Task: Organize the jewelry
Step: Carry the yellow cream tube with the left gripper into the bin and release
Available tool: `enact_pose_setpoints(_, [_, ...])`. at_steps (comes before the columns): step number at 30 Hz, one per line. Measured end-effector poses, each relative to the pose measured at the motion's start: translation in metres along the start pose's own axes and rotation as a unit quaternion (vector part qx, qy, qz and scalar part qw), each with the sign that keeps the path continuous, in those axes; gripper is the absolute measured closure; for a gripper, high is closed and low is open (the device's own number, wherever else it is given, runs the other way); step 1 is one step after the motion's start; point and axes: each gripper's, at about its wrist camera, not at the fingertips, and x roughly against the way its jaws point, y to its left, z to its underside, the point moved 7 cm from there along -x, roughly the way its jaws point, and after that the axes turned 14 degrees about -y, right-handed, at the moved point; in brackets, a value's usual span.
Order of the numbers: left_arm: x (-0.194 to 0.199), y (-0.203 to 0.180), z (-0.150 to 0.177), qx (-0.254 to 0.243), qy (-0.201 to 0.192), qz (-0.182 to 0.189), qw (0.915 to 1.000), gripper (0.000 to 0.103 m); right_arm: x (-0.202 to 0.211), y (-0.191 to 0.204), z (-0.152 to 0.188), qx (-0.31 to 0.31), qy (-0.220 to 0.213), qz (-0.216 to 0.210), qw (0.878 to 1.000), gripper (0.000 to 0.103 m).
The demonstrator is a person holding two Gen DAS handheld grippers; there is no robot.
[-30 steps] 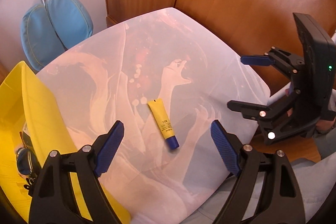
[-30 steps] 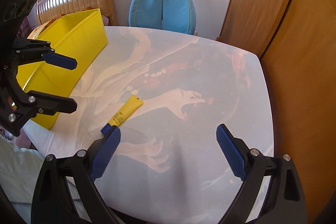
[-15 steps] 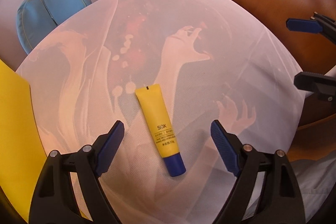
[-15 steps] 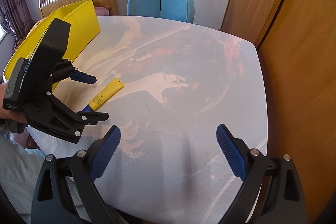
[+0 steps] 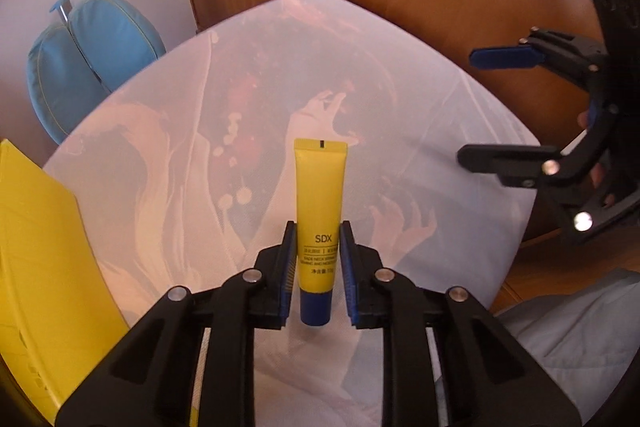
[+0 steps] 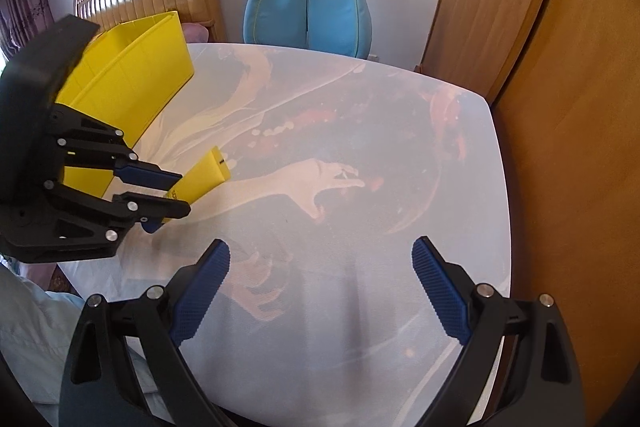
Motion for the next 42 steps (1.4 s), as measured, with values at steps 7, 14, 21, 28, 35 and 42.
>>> enact_pose_setpoints(7, [0.078,0.035,-0.025,0.005,-0.071,-0.044,0.9965,0.082,0.006,0.03,-0.038,0.023,-0.037,-0.005,0.999,0.01])
enact_pose_setpoints(14, [0.142,0.098,0.0,0.038,-0.088,-0.113,0.989,0.082,0.006,0.087,-0.085,0.044,-0.081,-0.059,0.994,0.01])
enact_pose_setpoints(21, [0.177,0.165,0.051,0.098,-0.072,-0.17,0.978,0.082,-0.005,0.165,-0.112,0.105,-0.092,-0.126,0.982,0.009])
enact_pose_setpoints(28, [0.174,0.213,0.106,0.15,-0.017,-0.205,0.9671,0.082,-0.015,0.225,-0.126,0.134,-0.088,-0.185,0.97,0.009])
enact_pose_setpoints(35, [0.16,0.238,0.137,0.158,0.032,-0.202,0.9661,0.082,-0.028,0.274,-0.136,0.159,-0.079,-0.224,0.958,0.009])
enact_pose_setpoints(42, [0.153,0.241,0.147,0.162,0.043,-0.195,0.9662,0.08,-0.038,0.295,-0.129,0.182,-0.061,-0.234,0.953,0.009])
